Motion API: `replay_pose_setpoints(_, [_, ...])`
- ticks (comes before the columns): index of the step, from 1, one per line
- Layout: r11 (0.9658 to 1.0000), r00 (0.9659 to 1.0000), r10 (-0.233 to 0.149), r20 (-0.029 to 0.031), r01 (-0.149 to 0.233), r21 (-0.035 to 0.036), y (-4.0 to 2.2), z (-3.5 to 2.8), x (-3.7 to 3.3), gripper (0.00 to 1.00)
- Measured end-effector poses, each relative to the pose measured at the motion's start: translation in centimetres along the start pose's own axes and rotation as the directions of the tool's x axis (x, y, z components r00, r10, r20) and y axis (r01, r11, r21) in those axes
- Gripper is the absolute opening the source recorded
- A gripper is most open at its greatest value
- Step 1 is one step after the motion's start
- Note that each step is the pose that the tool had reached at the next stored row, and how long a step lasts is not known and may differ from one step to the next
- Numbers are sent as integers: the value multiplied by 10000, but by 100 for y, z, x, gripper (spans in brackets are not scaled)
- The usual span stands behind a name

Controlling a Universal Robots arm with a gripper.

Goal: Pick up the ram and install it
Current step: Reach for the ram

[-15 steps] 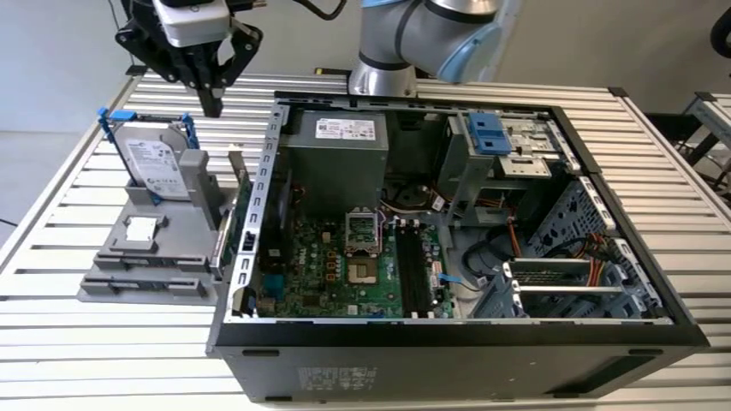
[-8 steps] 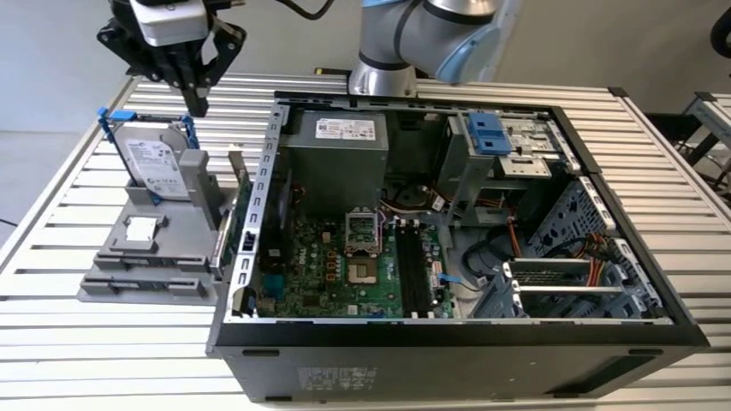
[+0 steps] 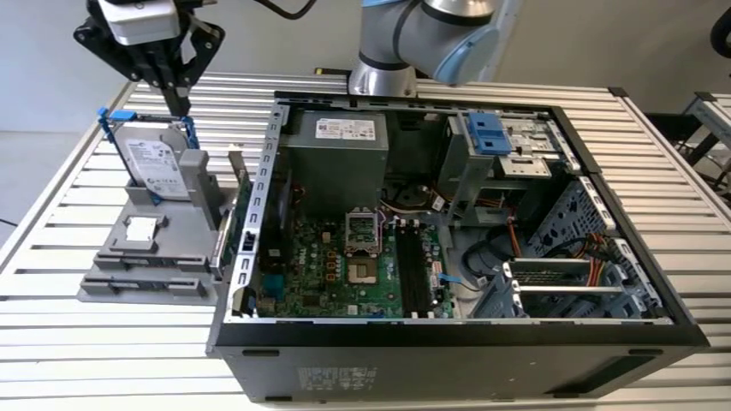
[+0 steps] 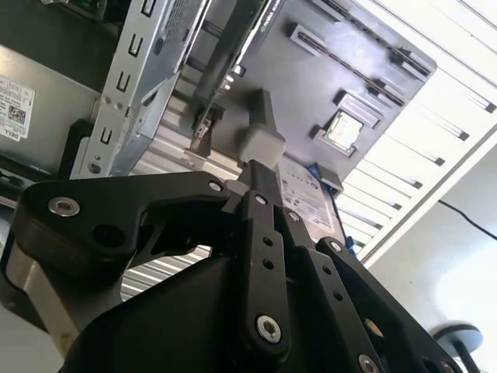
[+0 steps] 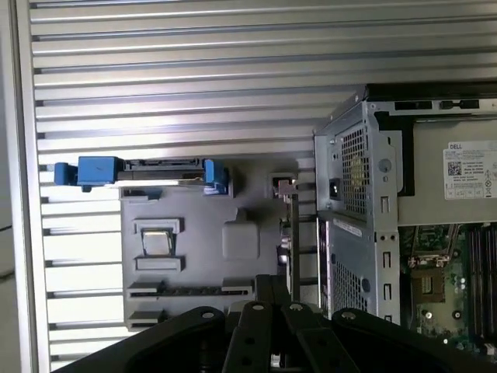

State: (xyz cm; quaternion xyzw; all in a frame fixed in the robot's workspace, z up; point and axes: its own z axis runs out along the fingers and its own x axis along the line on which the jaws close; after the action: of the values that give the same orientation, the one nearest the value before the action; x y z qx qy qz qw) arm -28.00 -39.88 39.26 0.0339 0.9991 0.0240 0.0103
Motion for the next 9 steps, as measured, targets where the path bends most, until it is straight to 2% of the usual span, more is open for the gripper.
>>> replay_pose_setpoints(9, [10000,10000,-4,0,4,0,-12,-4,180,0])
